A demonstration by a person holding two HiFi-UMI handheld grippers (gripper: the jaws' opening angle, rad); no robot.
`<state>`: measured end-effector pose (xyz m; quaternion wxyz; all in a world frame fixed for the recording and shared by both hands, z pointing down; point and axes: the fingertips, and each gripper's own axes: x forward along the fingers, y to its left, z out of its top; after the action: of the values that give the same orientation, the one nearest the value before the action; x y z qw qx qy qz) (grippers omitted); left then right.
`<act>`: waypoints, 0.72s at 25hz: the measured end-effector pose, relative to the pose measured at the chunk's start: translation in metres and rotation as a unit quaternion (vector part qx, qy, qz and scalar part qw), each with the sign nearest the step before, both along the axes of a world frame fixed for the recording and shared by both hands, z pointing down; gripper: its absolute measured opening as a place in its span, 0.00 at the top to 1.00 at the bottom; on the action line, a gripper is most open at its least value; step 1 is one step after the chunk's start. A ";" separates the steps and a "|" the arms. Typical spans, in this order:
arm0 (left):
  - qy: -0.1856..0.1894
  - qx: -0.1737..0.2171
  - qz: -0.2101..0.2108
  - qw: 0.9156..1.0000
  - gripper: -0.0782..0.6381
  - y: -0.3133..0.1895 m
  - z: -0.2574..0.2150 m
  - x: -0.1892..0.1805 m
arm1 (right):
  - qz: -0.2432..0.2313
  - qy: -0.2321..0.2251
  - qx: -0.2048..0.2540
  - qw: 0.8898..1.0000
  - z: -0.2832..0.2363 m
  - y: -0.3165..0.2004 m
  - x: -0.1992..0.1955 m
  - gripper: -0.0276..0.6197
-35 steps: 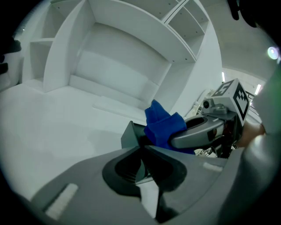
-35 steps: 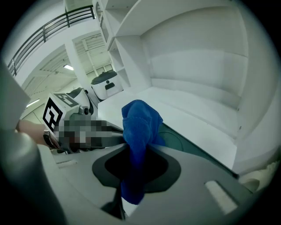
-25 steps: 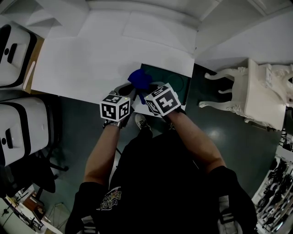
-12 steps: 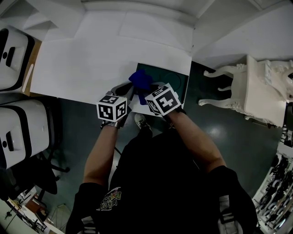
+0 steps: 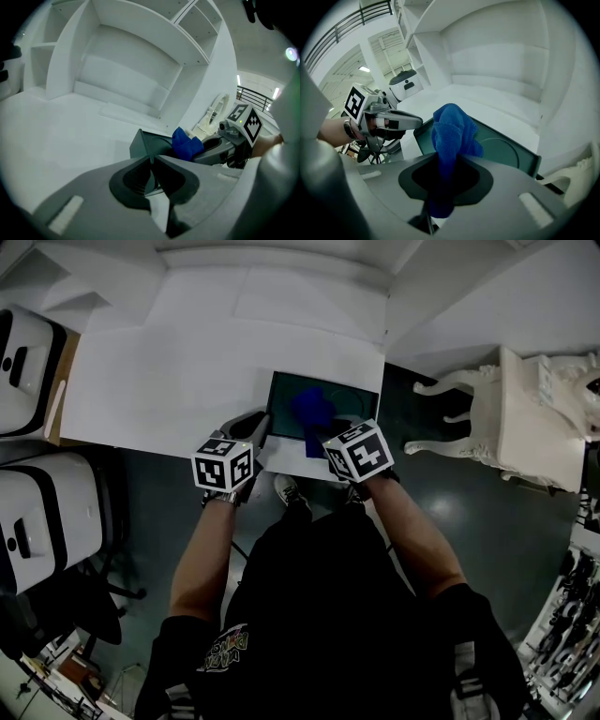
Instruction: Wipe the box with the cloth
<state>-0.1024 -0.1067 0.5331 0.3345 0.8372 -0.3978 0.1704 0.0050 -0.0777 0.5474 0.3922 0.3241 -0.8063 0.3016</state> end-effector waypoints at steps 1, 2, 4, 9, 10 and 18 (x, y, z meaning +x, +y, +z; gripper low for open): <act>0.000 0.000 0.000 1.000 0.85 0.000 0.000 0.000 | 0.004 0.002 0.000 1.000 0.000 0.001 0.004 0.82; 0.000 0.000 0.001 1.000 0.85 0.000 0.000 0.001 | 0.007 0.004 0.001 1.000 0.000 0.001 0.008 0.82; -0.001 0.000 0.002 1.000 0.85 0.000 0.000 0.001 | 0.011 0.010 0.003 1.000 0.000 0.002 0.016 0.82; -0.001 0.001 0.002 1.000 0.85 -0.001 0.000 0.001 | 0.026 0.030 0.010 0.999 0.000 0.006 0.038 0.82; -0.002 0.001 0.003 1.000 0.85 0.000 0.000 0.000 | 0.030 0.034 0.011 0.999 0.000 0.008 0.043 0.82; 0.001 0.000 0.006 1.000 0.85 0.000 0.001 -0.001 | 0.055 0.064 0.019 0.996 0.000 0.012 0.070 0.82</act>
<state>-0.1038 -0.1069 0.5339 0.3339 0.8396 -0.3928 0.1712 0.0748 -0.0658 0.5474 0.4193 0.3942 -0.7660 0.2862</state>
